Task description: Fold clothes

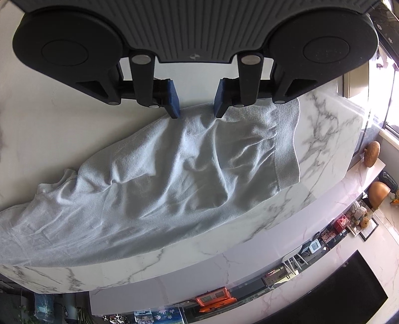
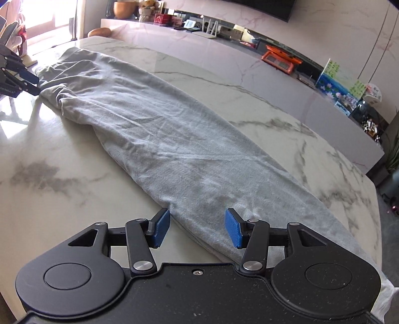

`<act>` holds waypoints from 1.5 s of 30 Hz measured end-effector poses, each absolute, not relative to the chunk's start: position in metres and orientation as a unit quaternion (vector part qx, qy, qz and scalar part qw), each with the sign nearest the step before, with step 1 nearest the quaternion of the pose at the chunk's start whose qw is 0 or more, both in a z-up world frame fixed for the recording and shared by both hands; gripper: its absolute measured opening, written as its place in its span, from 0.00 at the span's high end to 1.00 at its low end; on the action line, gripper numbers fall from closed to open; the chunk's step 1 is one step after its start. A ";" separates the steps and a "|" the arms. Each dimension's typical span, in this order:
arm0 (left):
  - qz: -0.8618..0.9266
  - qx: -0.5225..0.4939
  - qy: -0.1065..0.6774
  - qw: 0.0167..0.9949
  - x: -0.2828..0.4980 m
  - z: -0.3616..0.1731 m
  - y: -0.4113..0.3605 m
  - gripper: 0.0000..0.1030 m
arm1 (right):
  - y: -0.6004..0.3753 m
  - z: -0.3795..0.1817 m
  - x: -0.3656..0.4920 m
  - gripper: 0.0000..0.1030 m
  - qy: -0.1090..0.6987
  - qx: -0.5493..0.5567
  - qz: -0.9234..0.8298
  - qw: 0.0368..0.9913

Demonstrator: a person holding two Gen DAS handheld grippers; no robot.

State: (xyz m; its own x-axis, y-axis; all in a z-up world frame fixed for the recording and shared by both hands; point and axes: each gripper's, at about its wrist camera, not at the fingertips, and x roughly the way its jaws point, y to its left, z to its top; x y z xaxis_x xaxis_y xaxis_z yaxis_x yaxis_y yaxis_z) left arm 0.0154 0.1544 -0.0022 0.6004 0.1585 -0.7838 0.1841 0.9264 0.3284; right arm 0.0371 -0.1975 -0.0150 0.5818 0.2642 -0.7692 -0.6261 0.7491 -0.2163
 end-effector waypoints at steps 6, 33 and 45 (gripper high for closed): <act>-0.003 0.201 0.442 0.874 0.008 -0.004 0.163 0.65 | -0.202 -0.019 0.034 0.54 0.369 -0.263 0.257 0.853; -0.015 0.154 0.456 0.876 0.022 -0.005 0.172 0.98 | -0.199 -0.025 0.053 0.94 0.377 -0.264 0.233 0.857; -0.085 0.145 0.479 0.861 -0.002 0.000 0.161 0.99 | -0.237 -0.019 0.038 0.94 0.413 -0.233 0.237 0.848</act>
